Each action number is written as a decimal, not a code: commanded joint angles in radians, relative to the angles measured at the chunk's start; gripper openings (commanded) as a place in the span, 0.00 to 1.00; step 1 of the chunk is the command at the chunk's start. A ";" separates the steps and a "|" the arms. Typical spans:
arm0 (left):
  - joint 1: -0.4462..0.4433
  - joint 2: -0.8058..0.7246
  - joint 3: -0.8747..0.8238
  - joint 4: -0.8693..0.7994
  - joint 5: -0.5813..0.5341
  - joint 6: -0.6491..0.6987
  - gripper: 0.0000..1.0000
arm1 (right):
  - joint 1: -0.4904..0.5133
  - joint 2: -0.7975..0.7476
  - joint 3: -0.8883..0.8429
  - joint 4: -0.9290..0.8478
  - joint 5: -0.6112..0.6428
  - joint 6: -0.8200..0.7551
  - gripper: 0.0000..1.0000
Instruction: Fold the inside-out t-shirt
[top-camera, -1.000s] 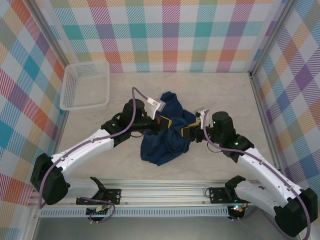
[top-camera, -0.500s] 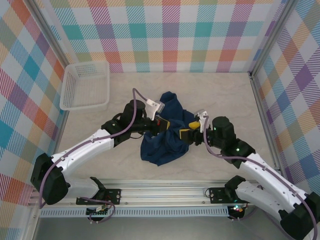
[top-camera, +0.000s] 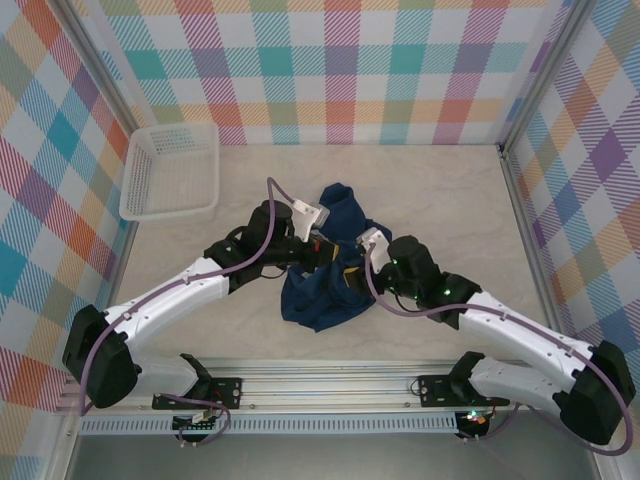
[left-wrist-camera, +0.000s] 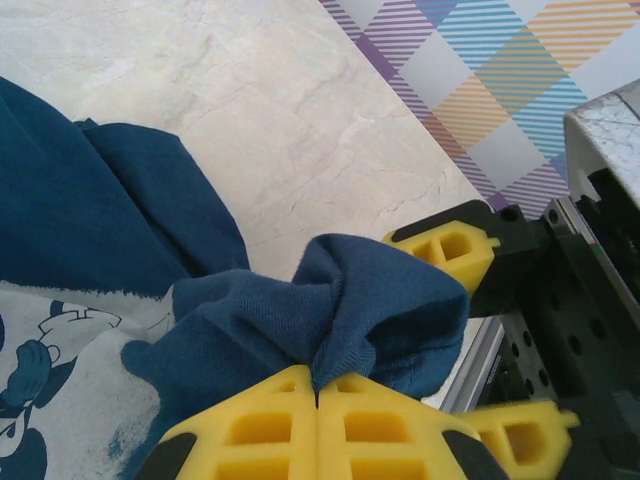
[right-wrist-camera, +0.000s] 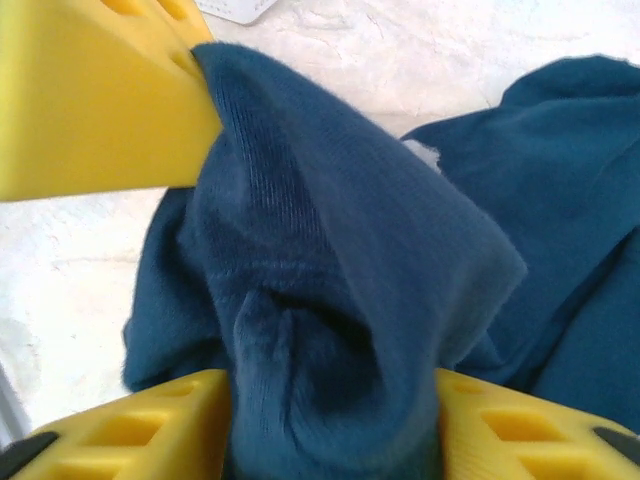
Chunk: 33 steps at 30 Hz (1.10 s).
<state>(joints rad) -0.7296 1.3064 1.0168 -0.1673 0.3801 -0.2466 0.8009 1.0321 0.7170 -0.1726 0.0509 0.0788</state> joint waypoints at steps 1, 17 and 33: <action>0.007 -0.002 0.024 -0.025 -0.022 0.006 0.00 | 0.004 0.022 0.056 0.045 0.040 0.006 0.26; 0.039 -0.039 -0.001 -0.048 -0.136 -0.007 0.25 | -0.279 -0.061 -0.058 0.284 -0.693 0.278 0.00; -0.039 -0.058 -0.052 0.032 0.183 0.090 0.18 | -0.319 -0.037 -0.073 0.347 -0.740 0.323 0.00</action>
<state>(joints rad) -0.7555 1.2133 0.9455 -0.1730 0.4519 -0.1780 0.4896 1.0073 0.6495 0.1287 -0.6609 0.3897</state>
